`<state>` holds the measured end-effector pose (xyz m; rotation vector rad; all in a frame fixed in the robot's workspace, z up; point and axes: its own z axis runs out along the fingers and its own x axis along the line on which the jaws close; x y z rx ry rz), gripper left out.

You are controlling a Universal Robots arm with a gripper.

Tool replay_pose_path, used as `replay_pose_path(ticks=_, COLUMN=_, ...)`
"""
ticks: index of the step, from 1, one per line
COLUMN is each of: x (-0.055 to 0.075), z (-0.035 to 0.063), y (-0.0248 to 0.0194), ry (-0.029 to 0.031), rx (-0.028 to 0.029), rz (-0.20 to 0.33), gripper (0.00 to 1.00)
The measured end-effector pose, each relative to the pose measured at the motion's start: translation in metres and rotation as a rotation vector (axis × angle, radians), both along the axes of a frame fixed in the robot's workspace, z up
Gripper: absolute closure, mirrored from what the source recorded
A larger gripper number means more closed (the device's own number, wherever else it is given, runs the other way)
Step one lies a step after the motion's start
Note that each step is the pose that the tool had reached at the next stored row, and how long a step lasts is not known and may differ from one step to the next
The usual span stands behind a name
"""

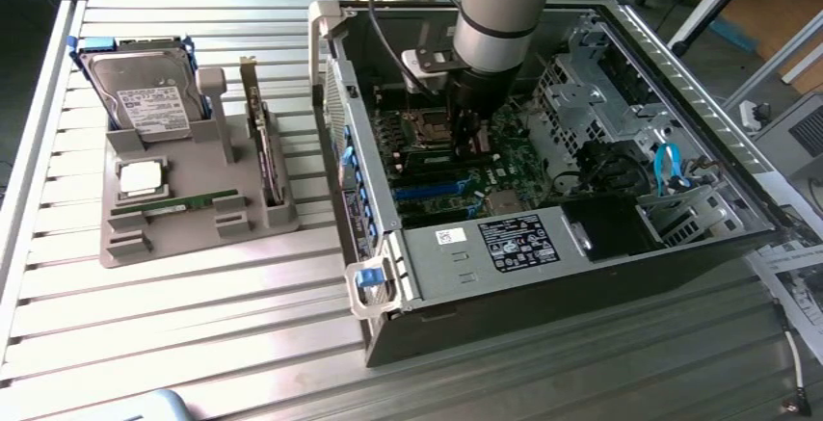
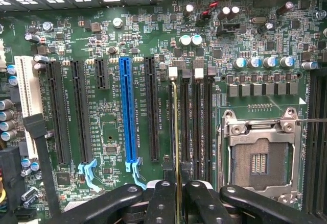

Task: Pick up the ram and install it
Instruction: 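Insert the ram into the slot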

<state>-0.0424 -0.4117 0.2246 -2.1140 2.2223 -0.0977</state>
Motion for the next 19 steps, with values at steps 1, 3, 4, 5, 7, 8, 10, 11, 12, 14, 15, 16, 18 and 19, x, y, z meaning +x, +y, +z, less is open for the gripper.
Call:
replay_pose_path(ticks=1, x=0.0000, z=-0.0002, y=0.0001, ry=0.0000, rx=0.0000, rz=-0.007, gripper=0.86)
replay_pose_path(ticks=3, x=0.0000, z=-0.0002, y=0.0000, ry=0.0001, rx=-0.0002, rz=-0.007, gripper=0.86)
replay_pose_path(ticks=4, x=0.0000, z=-0.0003, y=0.0001, ry=0.0000, rx=-0.0001, rz=-0.008, gripper=0.86)
replay_pose_path(ticks=5, x=0.0000, z=-0.0004, y=0.0001, ry=0.0000, rx=0.0000, rz=-0.008, gripper=0.86)
replay_pose_path(ticks=7, x=0.0000, z=-0.0011, y=0.0001, ry=-0.0001, rx=0.0002, rz=-0.007, gripper=0.86)
replay_pose_path(ticks=8, x=0.0000, z=-0.0014, y=0.0001, ry=0.0001, rx=0.0001, rz=-0.007, gripper=0.86)
replay_pose_path(ticks=10, x=0.0000, z=-0.0021, y=0.0001, ry=0.0004, rx=0.0000, rz=-0.007, gripper=0.86)
replay_pose_path(ticks=11, x=0.0000, z=-0.0023, y=0.0001, ry=0.0005, rx=-0.0001, rz=-0.006, gripper=0.86)
replay_pose_path(ticks=12, x=0.0000, z=-0.0025, y=0.0001, ry=0.0005, rx=-0.0002, rz=-0.006, gripper=0.86)
replay_pose_path(ticks=14, x=0.0000, z=-0.0027, y=0.0001, ry=0.0006, rx=-0.0001, rz=-0.006, gripper=0.86)
replay_pose_path(ticks=15, x=0.0000, z=-0.0027, y=0.0001, ry=0.0006, rx=-0.0001, rz=-0.006, gripper=0.86)
replay_pose_path(ticks=16, x=0.0000, z=-0.0027, y=0.0001, ry=0.0005, rx=0.0000, rz=-0.006, gripper=0.86)
replay_pose_path(ticks=18, x=0.0000, z=-0.0027, y=0.0001, ry=0.0005, rx=0.0000, rz=-0.006, gripper=0.85)
replay_pose_path(ticks=19, x=0.0000, z=-0.0027, y=0.0001, ry=0.0005, rx=0.0000, rz=-0.006, gripper=0.79)
